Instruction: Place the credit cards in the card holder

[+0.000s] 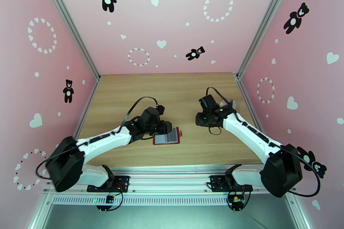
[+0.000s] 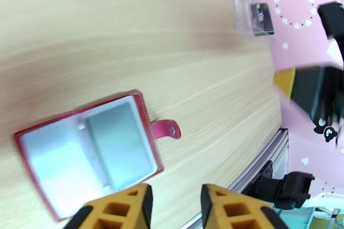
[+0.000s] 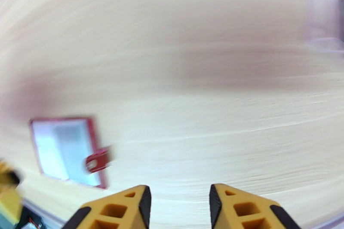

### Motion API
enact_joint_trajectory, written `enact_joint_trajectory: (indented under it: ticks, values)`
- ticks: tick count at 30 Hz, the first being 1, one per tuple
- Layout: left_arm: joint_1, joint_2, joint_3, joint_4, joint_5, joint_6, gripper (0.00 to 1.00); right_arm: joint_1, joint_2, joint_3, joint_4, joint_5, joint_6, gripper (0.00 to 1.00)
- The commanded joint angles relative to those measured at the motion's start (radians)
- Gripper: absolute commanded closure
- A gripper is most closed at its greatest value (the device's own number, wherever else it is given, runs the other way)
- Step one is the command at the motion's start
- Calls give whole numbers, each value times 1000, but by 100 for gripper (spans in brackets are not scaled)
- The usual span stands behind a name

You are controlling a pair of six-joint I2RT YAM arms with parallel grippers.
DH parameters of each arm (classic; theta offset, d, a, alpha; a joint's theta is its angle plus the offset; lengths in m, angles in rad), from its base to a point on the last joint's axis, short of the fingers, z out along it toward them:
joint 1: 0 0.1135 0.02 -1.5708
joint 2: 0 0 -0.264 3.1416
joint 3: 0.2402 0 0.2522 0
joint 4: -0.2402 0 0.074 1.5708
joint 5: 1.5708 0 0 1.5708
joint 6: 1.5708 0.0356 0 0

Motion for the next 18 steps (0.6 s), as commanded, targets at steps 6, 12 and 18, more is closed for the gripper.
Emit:
enact_joint_trajectory:
  ticks: [6,12,18]
  values:
    - [39,-204,-132,-172,-127,77,61,-287,122,204,-131,118,-152,51]
    - [71,-224,-166,-155,-90,89,60,-417,351,375,-186,134,-223,48]
    - [79,-186,-172,-126,-62,95,60,-470,514,484,-189,95,-247,48]
